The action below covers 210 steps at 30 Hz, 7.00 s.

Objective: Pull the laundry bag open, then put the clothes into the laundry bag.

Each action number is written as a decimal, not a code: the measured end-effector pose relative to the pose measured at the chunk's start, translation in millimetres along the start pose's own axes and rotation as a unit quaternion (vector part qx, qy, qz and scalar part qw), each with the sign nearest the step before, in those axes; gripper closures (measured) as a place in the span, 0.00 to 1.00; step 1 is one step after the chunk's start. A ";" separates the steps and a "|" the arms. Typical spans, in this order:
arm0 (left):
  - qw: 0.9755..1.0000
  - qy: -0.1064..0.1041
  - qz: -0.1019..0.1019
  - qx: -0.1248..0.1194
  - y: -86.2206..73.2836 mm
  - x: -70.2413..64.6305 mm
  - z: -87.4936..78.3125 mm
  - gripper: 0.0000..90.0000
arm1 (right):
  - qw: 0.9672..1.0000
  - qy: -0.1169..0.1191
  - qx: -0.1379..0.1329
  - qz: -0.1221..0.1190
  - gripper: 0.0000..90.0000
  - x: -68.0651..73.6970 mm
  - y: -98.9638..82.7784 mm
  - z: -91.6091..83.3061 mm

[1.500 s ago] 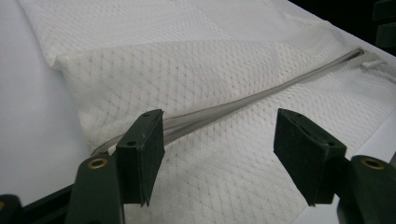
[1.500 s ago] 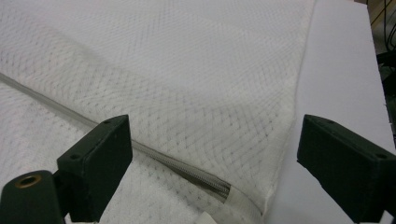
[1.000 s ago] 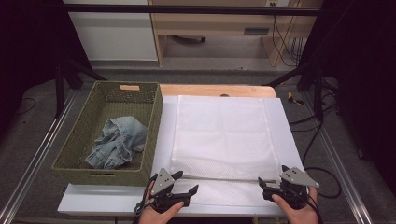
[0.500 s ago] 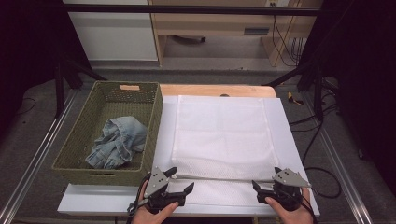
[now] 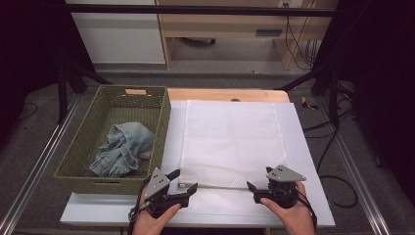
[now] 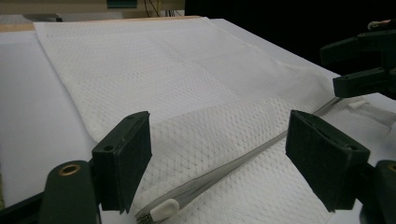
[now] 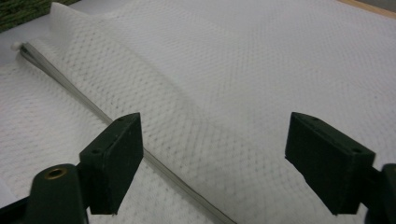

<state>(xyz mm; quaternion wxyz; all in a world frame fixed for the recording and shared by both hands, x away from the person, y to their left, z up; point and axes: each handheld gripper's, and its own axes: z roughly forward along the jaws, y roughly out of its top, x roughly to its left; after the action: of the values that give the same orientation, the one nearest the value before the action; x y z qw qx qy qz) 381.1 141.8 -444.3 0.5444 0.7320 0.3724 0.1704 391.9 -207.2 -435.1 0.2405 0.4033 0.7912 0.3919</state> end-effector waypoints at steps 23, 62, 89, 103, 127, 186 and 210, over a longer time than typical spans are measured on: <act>1.000 -0.004 0.010 0.020 -3.8 -2.7 3.1 0.20 | 0.991 0.056 0.066 -0.102 0.40 24.8 31.4 35.9; 0.999 -0.014 0.025 0.041 -6.7 -8.6 7.5 0.18 | 0.973 0.112 0.153 -0.133 0.48 32.3 21.6 76.0; 0.999 -0.014 0.024 0.041 -6.3 -7.4 7.0 0.18 | 0.973 0.126 0.124 -0.149 1.00 30.3 33.5 64.4; 0.998 0.003 0.034 0.052 -8.5 -11.1 6.6 0.18 | 0.977 0.150 0.098 -0.119 1.00 14.5 58.4 55.9; 0.997 0.008 0.046 0.055 -7.2 -15.9 5.6 0.18 | 0.977 0.144 0.104 -0.117 1.00 17.1 77.5 51.5; 0.983 0.057 0.077 0.159 98.0 34.6 -17.6 0.08 | 0.992 0.122 0.000 -0.031 1.00 -8.0 72.1 36.1; 0.971 0.107 0.089 0.194 118.9 77.9 -44.4 0.08 | 0.992 0.122 -0.008 -0.032 1.00 -13.8 69.9 24.8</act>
<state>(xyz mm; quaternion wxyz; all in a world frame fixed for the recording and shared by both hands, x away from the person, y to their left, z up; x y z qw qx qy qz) 446.6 213.0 -331.1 0.3313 0.8318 0.3874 0.2198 448.3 -182.3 -391.7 0.1579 0.3248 0.8238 0.4369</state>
